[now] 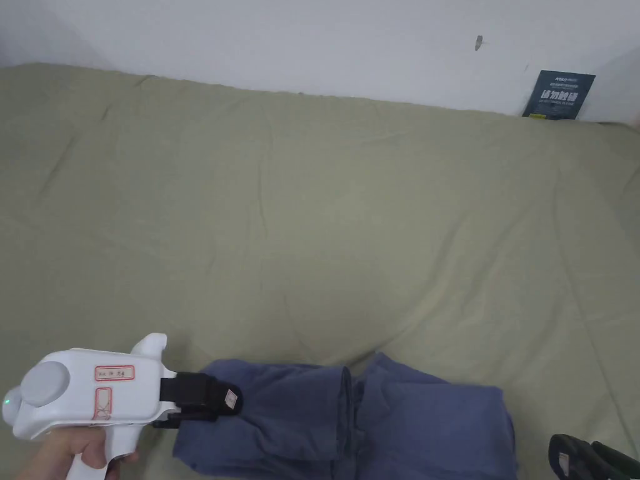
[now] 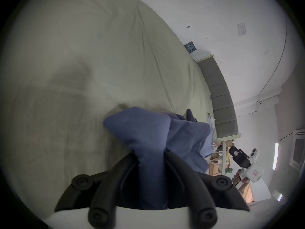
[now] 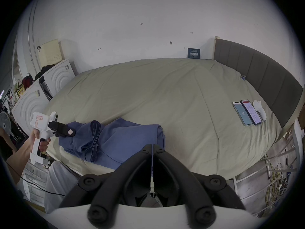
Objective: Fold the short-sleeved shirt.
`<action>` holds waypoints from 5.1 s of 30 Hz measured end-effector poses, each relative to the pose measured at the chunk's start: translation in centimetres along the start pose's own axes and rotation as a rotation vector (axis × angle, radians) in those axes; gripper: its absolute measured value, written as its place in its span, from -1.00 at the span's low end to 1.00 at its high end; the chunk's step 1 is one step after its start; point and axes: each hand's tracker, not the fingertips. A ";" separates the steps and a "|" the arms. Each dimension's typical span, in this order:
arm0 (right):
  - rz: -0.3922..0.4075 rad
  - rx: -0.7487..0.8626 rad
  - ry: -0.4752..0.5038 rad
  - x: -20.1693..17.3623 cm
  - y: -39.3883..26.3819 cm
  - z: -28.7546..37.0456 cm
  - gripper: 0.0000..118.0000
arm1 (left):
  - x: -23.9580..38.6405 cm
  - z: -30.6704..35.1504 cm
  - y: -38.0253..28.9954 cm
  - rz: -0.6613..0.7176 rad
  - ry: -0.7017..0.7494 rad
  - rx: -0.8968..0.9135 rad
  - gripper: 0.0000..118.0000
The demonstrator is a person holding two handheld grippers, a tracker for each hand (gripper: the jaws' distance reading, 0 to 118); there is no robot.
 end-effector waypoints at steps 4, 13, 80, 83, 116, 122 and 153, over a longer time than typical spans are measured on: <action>0.002 0.008 0.008 0.1 0.1 0.2 -0.94 | 0.4 2.5 -0.7 0.023 0.038 0.074 -0.77; 0.002 0.043 0.048 0.2 0.5 0.2 -0.94 | 1.7 13.9 -1.5 0.035 0.313 0.236 -0.77; -0.136 -0.230 0.770 -8.8 4.0 -11.8 -0.94 | 10.3 5.5 -4.2 -0.172 0.267 0.200 -1.00; -0.240 -0.379 0.905 -9.5 2.9 -17.1 -0.94 | 7.5 6.4 -3.8 -0.119 0.390 0.203 -1.00; -0.504 -0.494 1.013 -4.9 -1.2 -22.6 -0.94 | -0.5 -2.9 0.9 -0.047 -0.157 -0.017 -0.27; -0.420 -0.438 0.958 -4.6 1.0 -19.8 -0.94 | -2.2 2.8 2.4 -0.024 -0.139 0.011 -0.30; -0.379 -0.134 0.716 -0.5 7.4 -14.2 -0.94 | -10.6 29.8 15.2 -0.026 0.600 0.273 0.90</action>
